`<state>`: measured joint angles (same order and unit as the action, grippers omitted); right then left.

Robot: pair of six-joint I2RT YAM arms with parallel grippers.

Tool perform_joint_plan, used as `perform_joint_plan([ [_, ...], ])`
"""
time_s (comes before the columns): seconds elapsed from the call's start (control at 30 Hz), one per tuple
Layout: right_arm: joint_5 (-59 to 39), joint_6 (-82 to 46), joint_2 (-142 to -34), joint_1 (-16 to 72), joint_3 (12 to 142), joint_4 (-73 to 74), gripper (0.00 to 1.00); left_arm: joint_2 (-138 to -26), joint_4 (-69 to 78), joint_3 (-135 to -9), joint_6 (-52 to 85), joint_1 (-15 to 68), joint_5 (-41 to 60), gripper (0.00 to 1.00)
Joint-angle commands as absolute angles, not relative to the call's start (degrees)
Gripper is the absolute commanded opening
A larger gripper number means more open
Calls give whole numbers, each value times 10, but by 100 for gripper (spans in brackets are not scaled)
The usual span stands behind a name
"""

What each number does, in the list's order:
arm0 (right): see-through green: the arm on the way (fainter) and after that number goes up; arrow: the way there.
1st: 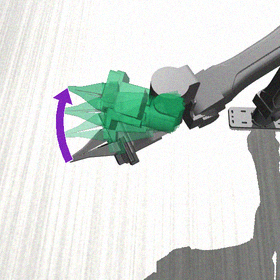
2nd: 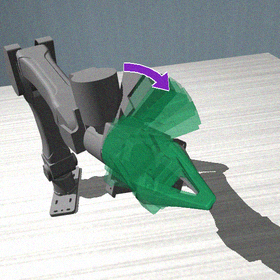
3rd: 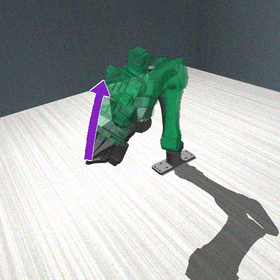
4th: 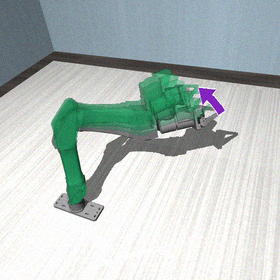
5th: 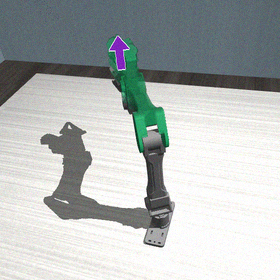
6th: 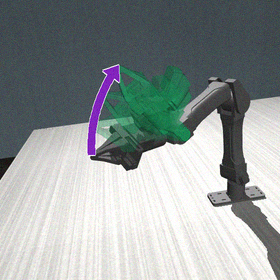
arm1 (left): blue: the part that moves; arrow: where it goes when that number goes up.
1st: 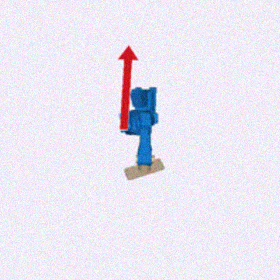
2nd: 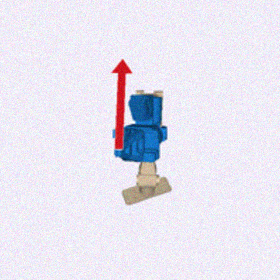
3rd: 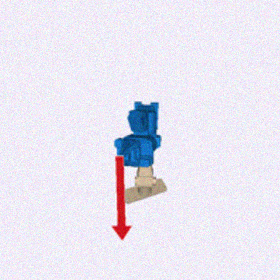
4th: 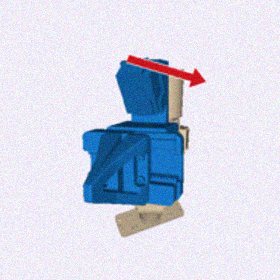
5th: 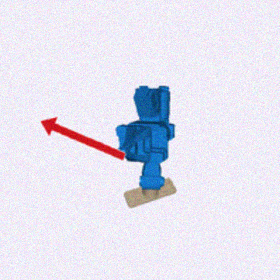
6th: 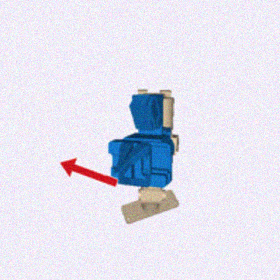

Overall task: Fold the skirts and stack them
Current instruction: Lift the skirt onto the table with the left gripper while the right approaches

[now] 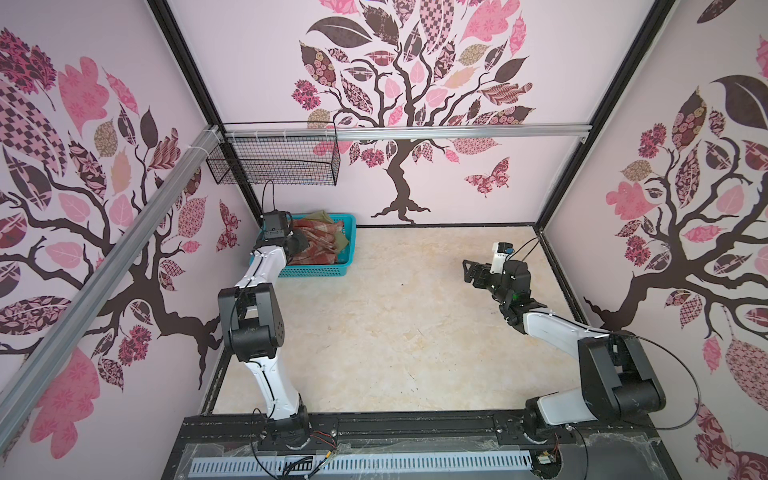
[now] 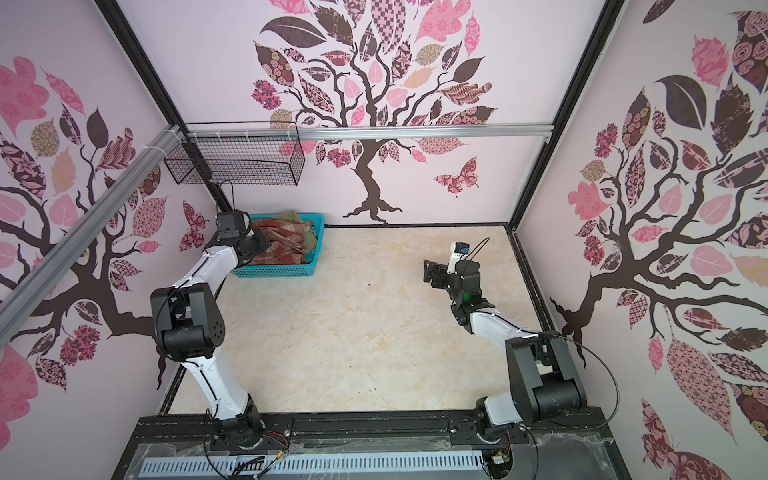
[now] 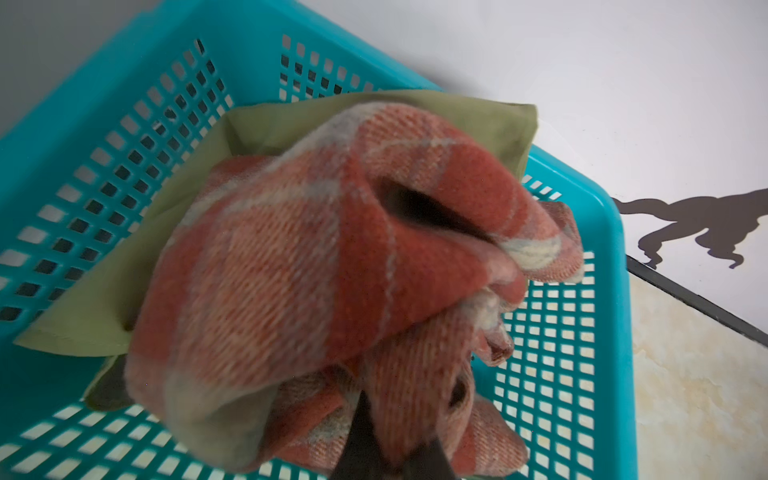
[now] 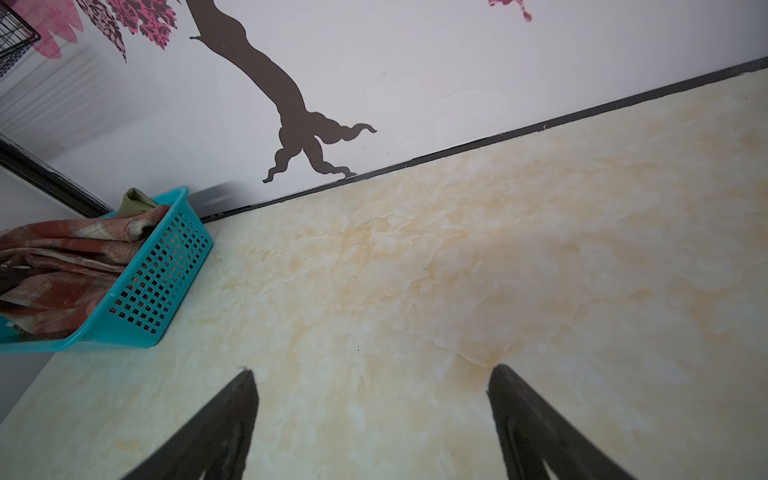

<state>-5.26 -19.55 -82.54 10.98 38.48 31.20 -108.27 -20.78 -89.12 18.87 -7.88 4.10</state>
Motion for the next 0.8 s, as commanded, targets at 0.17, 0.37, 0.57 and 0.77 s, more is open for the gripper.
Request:
perform_joint_plan([
  [0.17,-58,-205,-807,117,403,295,89,-907,-237,-891,117,-9,-21,0],
  [0.37,-61,-202,-779,117,401,282,89,-826,-260,-893,119,-8,15,0],
  [0.57,-66,-207,-752,117,417,252,89,-796,-307,-949,127,-4,91,0],
  [0.77,-69,-211,-715,117,431,215,88,-787,-340,-1016,119,41,176,0],
])
